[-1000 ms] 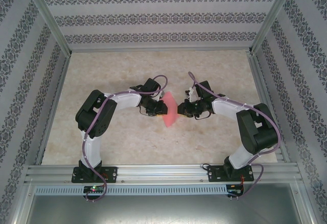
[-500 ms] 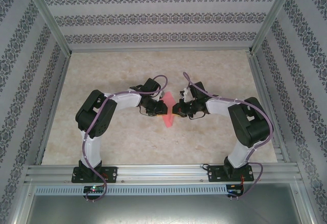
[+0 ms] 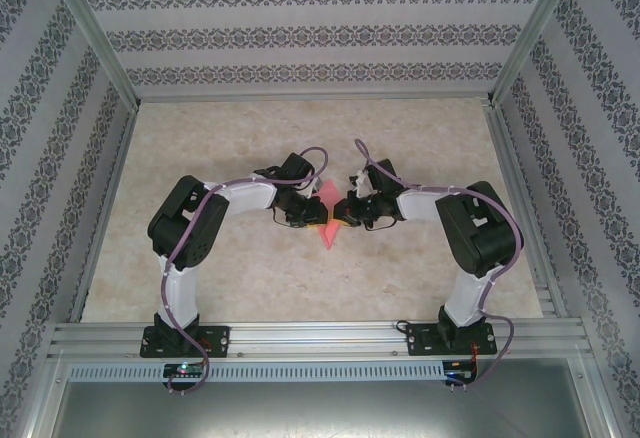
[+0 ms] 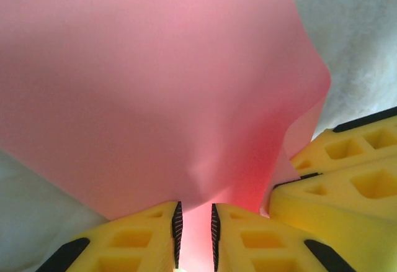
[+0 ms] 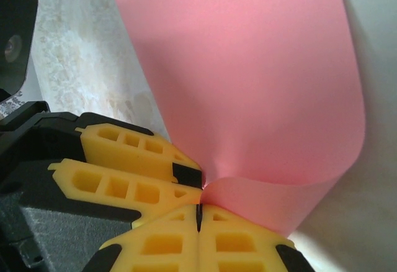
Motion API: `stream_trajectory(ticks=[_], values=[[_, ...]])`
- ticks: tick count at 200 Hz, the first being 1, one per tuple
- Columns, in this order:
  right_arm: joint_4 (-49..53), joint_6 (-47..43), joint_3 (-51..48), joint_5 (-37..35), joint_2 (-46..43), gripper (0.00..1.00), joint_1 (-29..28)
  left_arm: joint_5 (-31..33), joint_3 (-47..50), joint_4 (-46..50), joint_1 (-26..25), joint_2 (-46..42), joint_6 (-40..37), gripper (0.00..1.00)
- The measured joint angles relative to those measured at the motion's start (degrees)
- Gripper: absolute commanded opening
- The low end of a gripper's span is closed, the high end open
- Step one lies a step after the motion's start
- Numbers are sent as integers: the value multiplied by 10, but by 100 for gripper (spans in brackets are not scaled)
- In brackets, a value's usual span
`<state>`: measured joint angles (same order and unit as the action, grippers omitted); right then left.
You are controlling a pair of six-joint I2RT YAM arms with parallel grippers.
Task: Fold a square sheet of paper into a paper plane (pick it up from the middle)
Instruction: Third fold the triangle at the center of the table.
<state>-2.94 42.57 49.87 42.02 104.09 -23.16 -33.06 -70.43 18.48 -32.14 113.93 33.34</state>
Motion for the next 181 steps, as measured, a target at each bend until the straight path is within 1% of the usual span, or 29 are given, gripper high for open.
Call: stream_trajectory(ticks=[19,31,98,126,181], values=[[-2,2,1,0,2,5,0,-4,0,0,0,0,0,25],[-2,2,2,0,5,5,-3,-6,0,0,0,0,1,28],[5,0,10,-4,18,5,-4,-10,-9,17,0,-13,0,31],[13,-5,17,-6,21,6,-7,-10,-24,19,4,-19,-2,31],[24,-10,24,-6,22,6,-7,-9,-31,27,21,-18,-10,27]])
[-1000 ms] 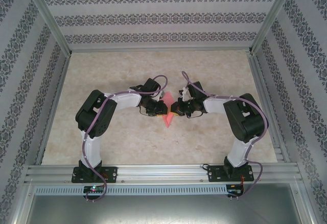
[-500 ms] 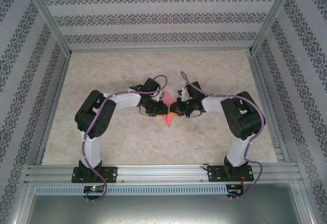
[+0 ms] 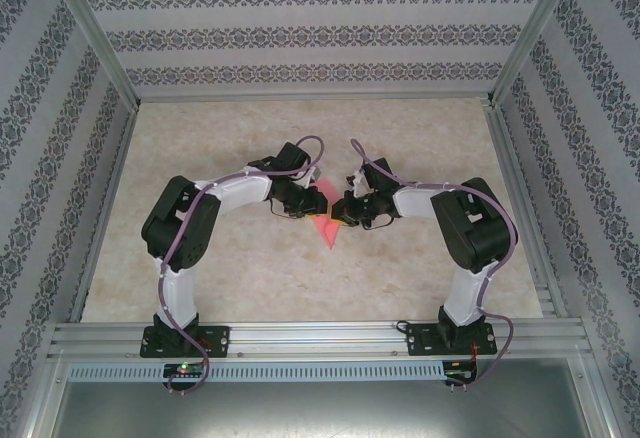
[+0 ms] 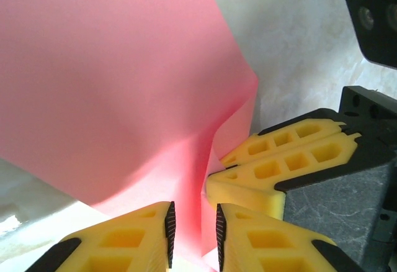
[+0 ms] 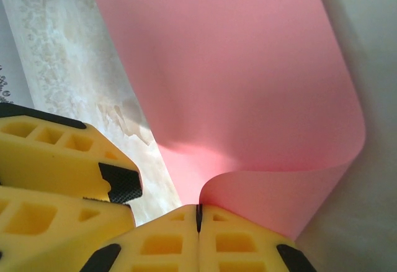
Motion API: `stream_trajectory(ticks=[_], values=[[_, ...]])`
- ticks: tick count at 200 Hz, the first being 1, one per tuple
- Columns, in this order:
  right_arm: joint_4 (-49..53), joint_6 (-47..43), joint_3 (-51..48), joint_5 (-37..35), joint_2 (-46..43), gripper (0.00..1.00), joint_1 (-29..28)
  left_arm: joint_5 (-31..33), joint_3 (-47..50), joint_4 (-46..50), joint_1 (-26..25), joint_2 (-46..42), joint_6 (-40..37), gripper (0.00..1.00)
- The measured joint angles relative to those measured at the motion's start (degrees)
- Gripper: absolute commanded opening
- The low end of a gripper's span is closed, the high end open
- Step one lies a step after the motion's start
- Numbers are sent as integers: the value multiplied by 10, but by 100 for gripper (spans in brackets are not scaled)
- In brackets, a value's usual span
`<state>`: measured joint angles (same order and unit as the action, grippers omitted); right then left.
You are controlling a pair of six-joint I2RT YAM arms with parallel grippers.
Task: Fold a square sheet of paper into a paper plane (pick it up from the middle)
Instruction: Third fold the triangle at the center of the table.
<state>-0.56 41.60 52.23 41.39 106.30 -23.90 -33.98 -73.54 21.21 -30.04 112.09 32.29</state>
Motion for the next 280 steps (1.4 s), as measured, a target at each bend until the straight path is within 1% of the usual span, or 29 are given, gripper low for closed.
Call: stream_trajectory(ticks=[21,46,81,157,280], values=[[6,-2,5,0,1,6,-2,0,-1,0,2,8,0,26],[10,-6,9,-1,4,7,-10,0,-4,0,2,23,-2,22],[12,-10,15,-1,11,8,-14,6,-8,5,2,28,-5,18],[10,-9,22,-2,15,10,-25,11,-9,6,5,43,-6,16],[7,-3,22,-6,21,11,-26,10,-6,2,5,43,-4,15]])
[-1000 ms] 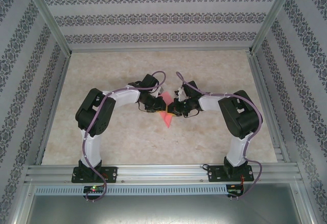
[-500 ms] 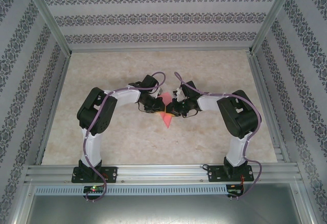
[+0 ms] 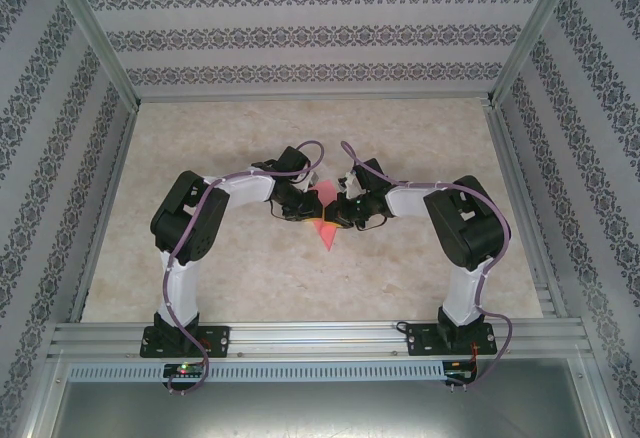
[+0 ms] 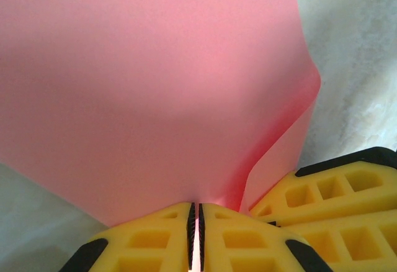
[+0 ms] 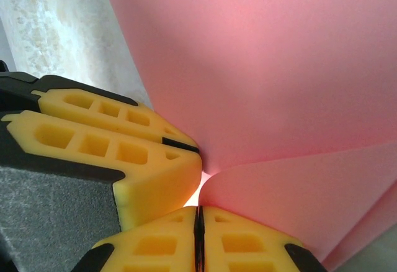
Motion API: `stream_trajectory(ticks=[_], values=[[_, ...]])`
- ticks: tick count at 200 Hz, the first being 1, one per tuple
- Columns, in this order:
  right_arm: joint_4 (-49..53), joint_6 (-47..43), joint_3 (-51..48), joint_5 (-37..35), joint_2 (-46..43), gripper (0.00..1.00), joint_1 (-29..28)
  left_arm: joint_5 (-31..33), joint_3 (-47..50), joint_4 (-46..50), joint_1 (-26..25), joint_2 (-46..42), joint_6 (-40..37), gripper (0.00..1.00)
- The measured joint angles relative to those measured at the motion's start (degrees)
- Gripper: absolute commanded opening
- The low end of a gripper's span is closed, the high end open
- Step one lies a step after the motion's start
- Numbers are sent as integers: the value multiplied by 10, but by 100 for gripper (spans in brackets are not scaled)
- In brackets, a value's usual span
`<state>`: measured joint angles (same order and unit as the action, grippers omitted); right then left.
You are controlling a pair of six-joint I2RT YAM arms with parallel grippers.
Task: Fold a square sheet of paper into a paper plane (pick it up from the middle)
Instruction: Third fold the triangle at the center of the table.
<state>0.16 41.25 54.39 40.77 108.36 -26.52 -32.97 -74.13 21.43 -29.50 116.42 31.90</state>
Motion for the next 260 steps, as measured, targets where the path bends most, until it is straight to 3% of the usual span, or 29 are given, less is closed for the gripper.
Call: stream_trajectory(ticks=[107,195,260], values=[[-32,32,-7,-5,10,14,0,-9,5,-11,3,0,7,15],[-40,38,-6,1,11,30,-2,-25,12,-7,15,-12,11,17],[-49,39,-6,9,9,38,-2,-12,12,16,22,-31,11,25]])
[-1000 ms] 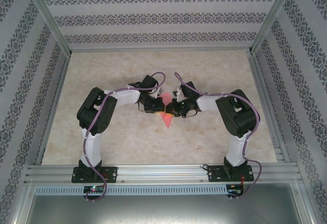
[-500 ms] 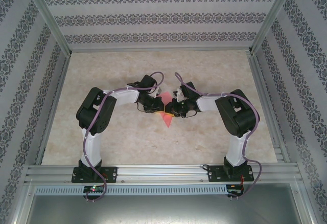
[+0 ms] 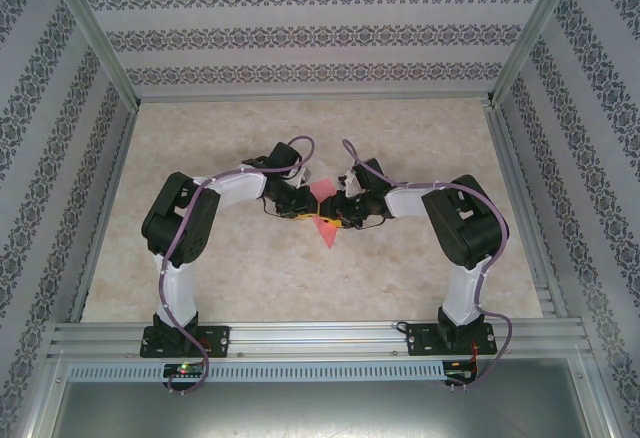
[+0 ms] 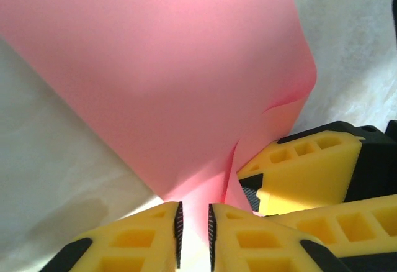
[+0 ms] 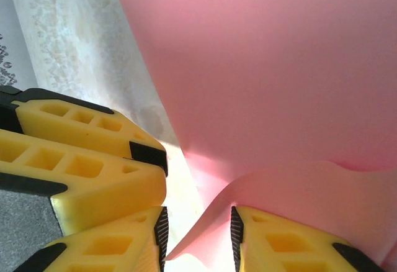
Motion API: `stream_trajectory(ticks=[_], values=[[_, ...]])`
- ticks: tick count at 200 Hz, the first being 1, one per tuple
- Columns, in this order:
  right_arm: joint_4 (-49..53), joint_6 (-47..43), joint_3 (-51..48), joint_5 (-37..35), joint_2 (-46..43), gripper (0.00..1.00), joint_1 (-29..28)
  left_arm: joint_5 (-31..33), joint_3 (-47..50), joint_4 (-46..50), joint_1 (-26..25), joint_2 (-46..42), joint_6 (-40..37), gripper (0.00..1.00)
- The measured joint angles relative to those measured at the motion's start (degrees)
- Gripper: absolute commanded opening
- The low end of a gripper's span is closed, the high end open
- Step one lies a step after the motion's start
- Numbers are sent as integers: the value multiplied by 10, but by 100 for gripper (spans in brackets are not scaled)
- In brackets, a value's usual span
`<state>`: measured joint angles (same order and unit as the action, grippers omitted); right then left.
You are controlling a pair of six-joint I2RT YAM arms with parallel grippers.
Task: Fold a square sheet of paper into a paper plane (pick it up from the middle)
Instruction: Third fold the triangle at the center of the table.
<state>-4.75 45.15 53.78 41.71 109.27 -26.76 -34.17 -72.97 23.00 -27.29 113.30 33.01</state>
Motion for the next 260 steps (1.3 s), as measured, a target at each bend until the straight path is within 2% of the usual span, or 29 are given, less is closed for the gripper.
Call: stream_trajectory(ticks=[84,113,152,177,260], values=[[-31,2,-7,5,0,40,0,22,22,5,4,-38,5,35],[-40,2,-10,4,0,38,-1,7,31,-10,3,-54,12,28],[-48,4,-18,-4,0,27,-1,-6,41,-29,3,-53,22,19],[-49,5,-23,-10,0,19,-3,-16,41,-40,3,-50,26,17],[-49,6,-26,-14,0,17,-5,-29,41,-57,3,-9,30,16]])
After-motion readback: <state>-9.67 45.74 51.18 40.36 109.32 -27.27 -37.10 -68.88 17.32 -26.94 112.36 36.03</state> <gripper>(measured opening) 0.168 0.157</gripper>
